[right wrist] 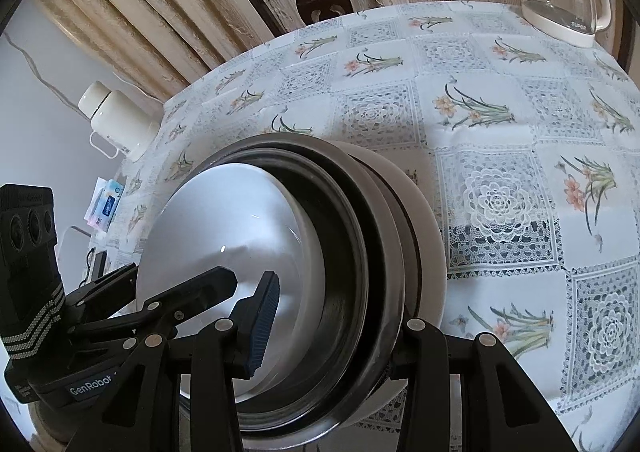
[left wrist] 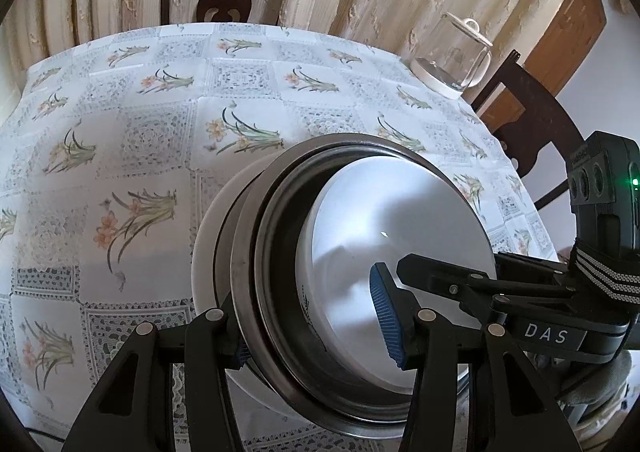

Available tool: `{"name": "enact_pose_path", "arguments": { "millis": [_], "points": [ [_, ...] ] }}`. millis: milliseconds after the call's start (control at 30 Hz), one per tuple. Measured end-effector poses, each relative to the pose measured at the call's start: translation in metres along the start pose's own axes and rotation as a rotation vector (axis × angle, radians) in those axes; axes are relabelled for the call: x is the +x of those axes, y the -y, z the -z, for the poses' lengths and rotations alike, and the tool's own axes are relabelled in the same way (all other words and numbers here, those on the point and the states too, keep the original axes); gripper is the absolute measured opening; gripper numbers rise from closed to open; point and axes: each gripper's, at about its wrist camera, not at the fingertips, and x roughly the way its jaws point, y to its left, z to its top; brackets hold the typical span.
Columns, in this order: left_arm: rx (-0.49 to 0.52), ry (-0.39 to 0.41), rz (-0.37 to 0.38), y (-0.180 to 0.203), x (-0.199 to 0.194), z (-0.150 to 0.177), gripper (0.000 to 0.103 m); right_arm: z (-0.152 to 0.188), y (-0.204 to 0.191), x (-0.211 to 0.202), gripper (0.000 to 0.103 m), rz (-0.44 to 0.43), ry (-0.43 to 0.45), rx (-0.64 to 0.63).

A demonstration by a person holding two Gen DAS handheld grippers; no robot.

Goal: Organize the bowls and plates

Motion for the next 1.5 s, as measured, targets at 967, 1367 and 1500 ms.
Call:
{"name": "enact_pose_path", "arguments": {
  "millis": [967,1367,1500],
  "points": [
    [0.038,0.038,-0.034,0.0031,0.0063,0.0083,0.054,0.0074,-0.0050,-0.0008,0.045,0.045,0.109,-0.036],
    [0.039,0.053,-0.029,0.0033,0.0070,0.0084,0.056,0.0080,-0.0037,-0.0017,0.044,0.047,0.139,-0.024],
    [0.041,0.055,-0.028,0.0034,0.0074,0.0085,0.056,0.0085,-0.0033,-0.0022,0.044,0.044,0.147,-0.020]
  ]
}}
